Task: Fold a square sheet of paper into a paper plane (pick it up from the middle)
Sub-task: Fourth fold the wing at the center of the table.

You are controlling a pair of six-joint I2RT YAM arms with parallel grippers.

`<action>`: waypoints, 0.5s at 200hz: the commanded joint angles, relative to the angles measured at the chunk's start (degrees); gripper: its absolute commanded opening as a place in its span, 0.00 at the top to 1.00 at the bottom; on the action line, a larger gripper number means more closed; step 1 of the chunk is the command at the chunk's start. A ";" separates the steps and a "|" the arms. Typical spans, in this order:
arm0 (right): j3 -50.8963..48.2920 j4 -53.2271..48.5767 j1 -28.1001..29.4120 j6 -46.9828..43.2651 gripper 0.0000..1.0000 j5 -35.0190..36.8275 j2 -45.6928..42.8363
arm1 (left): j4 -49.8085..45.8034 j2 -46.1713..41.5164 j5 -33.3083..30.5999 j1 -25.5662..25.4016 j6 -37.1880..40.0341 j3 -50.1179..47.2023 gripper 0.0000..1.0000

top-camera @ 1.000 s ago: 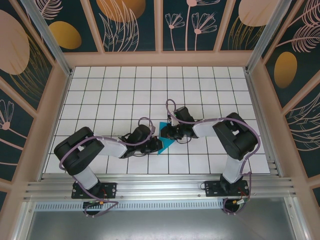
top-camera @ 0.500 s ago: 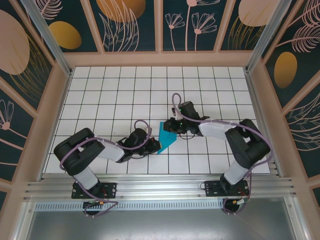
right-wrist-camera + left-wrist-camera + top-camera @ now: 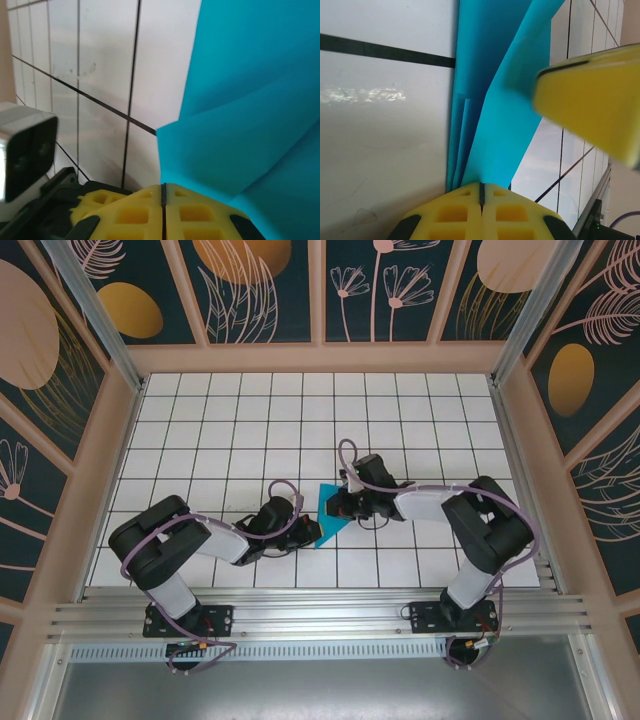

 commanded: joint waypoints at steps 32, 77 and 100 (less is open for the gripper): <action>3.18 -2.66 0.70 -1.44 0.90 4.53 5.76 | -12.52 3.51 -3.17 0.12 0.21 -1.90 1.00; 4.73 -5.34 -1.84 -2.31 0.90 10.60 6.80 | -14.69 3.83 -4.22 0.15 0.93 -2.51 1.00; 5.93 -5.15 -3.99 -3.26 0.89 9.61 7.81 | -14.97 4.19 -4.51 0.09 0.99 -2.95 1.00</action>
